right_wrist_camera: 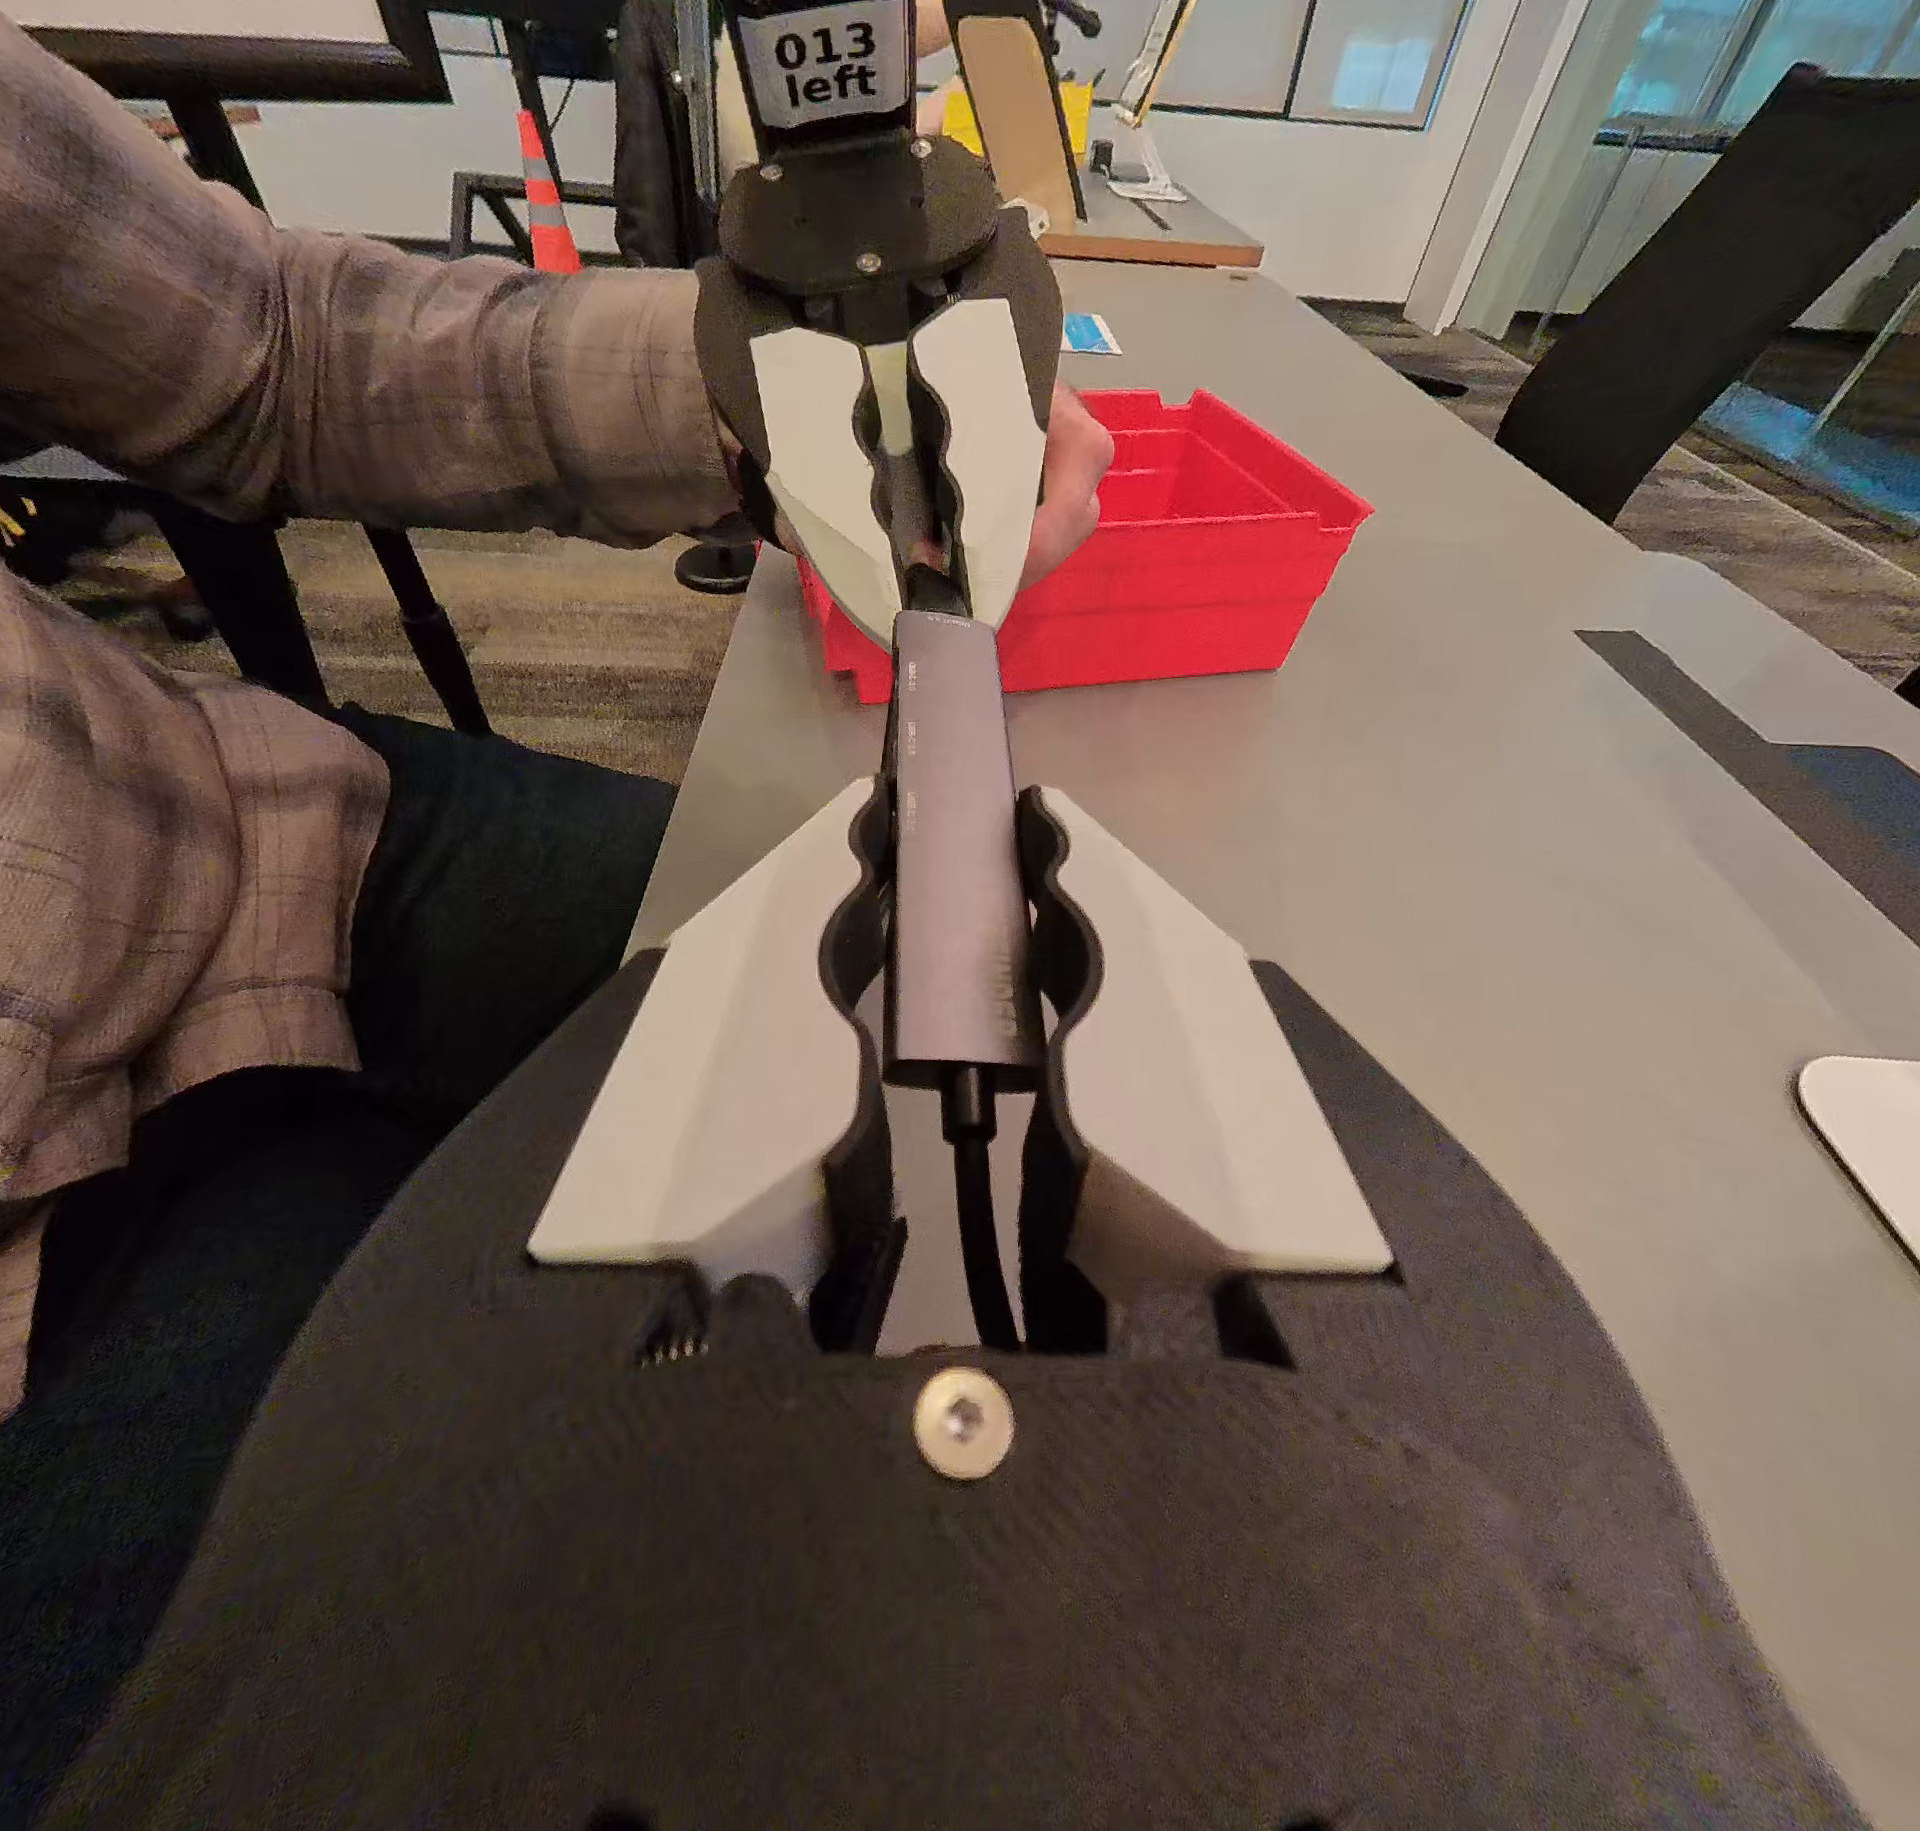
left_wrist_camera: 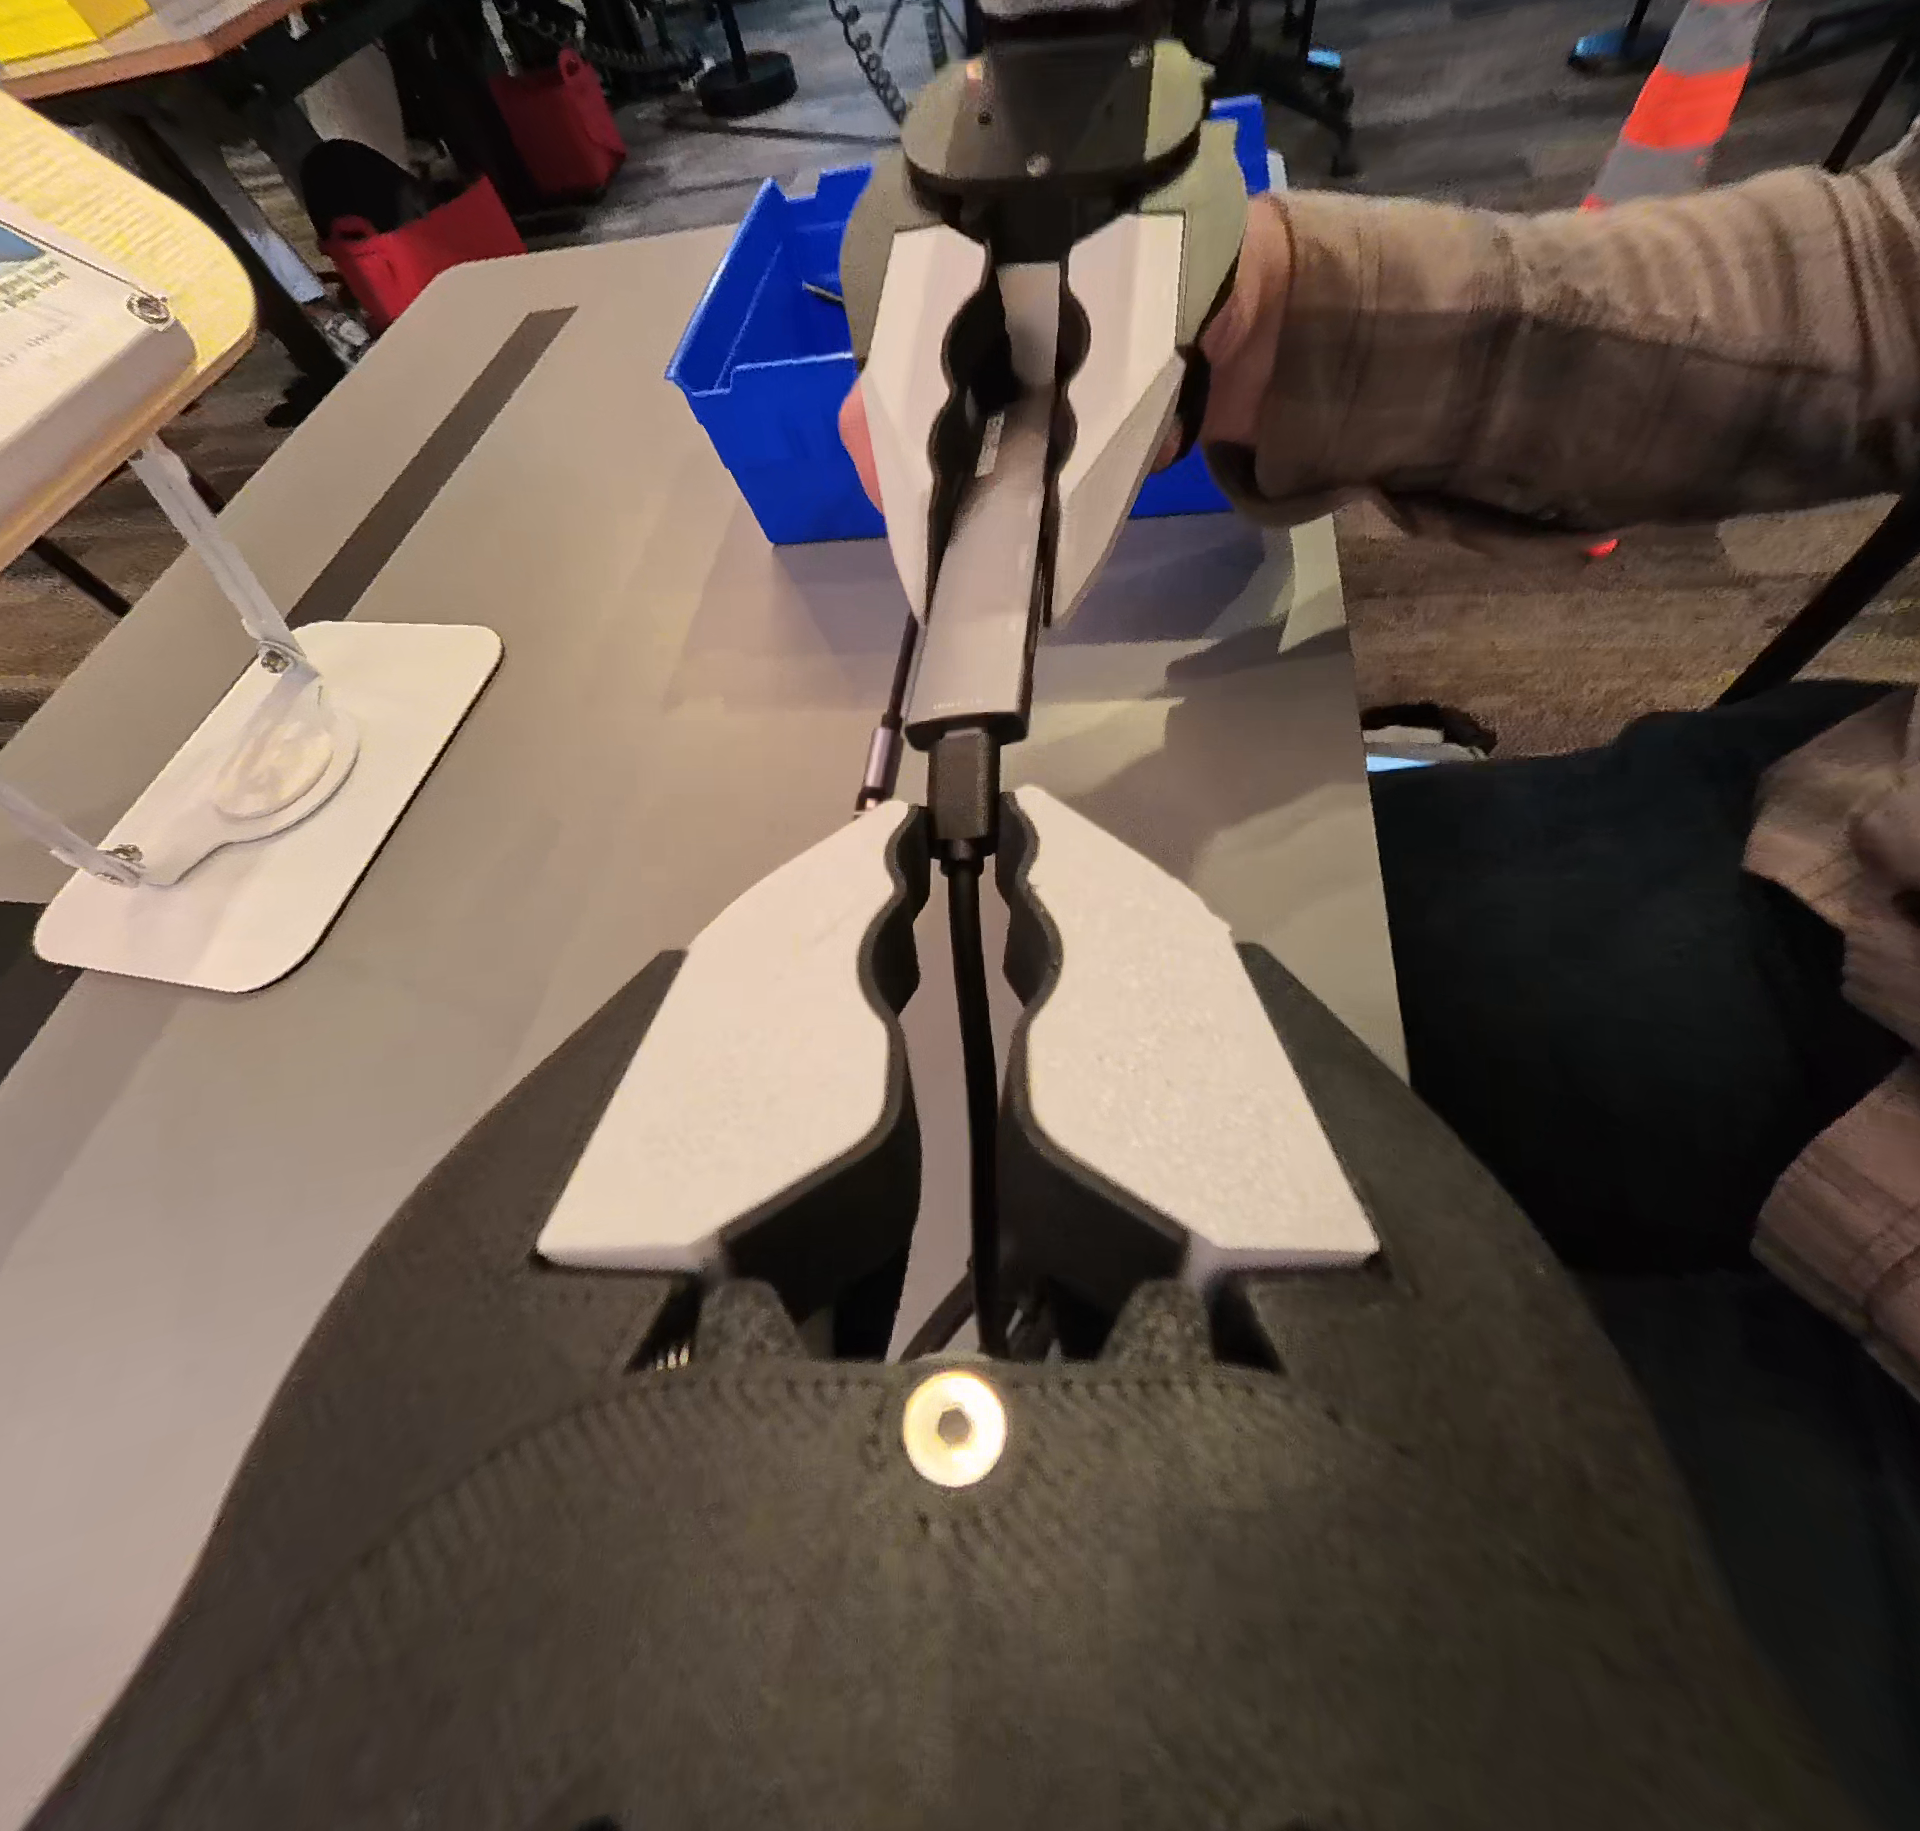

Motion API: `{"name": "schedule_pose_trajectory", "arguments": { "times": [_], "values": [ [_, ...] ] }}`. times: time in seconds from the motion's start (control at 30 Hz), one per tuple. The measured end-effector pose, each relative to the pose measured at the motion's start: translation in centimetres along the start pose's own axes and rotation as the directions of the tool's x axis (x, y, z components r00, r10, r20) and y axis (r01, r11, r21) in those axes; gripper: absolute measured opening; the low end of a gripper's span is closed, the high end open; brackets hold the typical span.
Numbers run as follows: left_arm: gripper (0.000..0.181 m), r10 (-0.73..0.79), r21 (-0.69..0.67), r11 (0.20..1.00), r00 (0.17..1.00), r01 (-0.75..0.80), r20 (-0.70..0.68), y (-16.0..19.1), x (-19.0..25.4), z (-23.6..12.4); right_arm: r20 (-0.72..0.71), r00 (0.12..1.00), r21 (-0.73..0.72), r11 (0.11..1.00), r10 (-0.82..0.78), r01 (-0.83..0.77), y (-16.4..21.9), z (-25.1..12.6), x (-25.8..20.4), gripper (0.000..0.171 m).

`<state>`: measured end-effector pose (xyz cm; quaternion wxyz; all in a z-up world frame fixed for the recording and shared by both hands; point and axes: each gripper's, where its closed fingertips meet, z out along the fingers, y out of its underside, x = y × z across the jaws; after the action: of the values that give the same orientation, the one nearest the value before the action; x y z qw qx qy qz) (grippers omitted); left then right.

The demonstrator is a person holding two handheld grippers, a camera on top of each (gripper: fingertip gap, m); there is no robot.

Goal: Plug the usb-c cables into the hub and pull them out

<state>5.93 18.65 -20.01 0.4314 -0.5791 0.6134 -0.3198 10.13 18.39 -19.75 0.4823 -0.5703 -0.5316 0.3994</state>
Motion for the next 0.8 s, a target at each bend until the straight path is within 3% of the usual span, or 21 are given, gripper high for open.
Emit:
{"name": "schedule_pose_trajectory", "arguments": {
  "times": [0.5, 0.8],
  "values": [
    [0.011, -0.050, 0.044, 0.998, 0.997, 0.053, -0.065, -0.07, 0.72, 0.24, 0.038, 0.999, -0.034, 0.999, -0.017, 0.019, -0.13, -0.13, -0.49, 0.021],
    [0.011, 0.034, -0.074, 0.997, 0.999, -0.036, -0.030, 0.85, 0.72, 0.45, 0.034, 0.998, -0.112, 0.993, -0.043, 0.047, 0.41, 0.17, -0.51, 0.021]
  ]
}}
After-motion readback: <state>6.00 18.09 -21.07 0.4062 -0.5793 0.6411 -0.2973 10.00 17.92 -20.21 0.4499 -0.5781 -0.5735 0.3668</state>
